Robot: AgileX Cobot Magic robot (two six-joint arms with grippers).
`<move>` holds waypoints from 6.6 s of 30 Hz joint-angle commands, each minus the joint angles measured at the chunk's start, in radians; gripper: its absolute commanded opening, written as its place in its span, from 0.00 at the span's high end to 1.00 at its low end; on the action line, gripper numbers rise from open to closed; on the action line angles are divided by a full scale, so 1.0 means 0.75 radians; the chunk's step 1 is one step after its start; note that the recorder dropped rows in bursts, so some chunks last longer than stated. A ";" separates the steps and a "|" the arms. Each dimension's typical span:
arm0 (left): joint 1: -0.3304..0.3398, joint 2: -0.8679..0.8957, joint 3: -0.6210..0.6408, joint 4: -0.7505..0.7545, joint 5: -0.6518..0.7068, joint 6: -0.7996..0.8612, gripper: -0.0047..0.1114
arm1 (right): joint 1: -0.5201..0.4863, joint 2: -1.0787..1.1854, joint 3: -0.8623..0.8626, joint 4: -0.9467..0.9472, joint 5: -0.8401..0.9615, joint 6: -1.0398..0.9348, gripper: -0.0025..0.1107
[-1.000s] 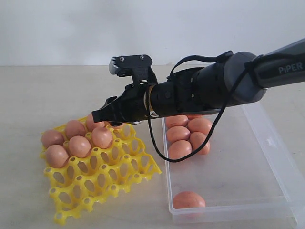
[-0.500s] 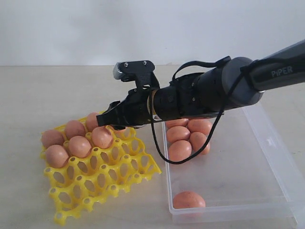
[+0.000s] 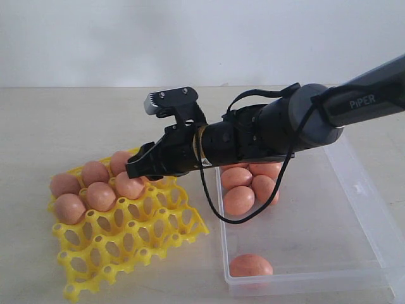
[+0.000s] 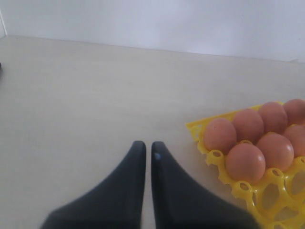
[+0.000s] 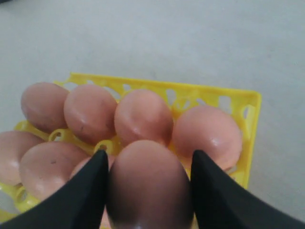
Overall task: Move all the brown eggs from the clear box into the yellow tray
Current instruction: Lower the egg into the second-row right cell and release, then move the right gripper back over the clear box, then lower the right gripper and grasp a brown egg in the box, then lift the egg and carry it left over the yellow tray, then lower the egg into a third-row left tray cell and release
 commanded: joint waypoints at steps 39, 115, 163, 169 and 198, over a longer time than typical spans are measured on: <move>0.004 -0.005 0.003 -0.003 -0.005 0.006 0.92 | -0.004 -0.159 -0.004 -0.007 0.093 -0.018 0.50; 0.004 -0.005 0.003 -0.003 -0.005 0.006 0.92 | -0.349 -0.133 -0.004 1.782 1.391 -2.087 0.98; 0.004 -0.005 0.003 -0.003 -0.005 0.006 0.92 | -0.340 -0.889 -0.002 2.059 1.393 -2.143 0.98; 0.004 -0.005 0.003 -0.003 -0.005 0.006 0.92 | -0.215 -1.037 0.041 2.330 1.147 -2.404 0.98; 0.004 -0.005 0.003 -0.003 -0.005 0.006 0.92 | 0.429 -0.574 0.198 2.319 0.166 -3.653 0.98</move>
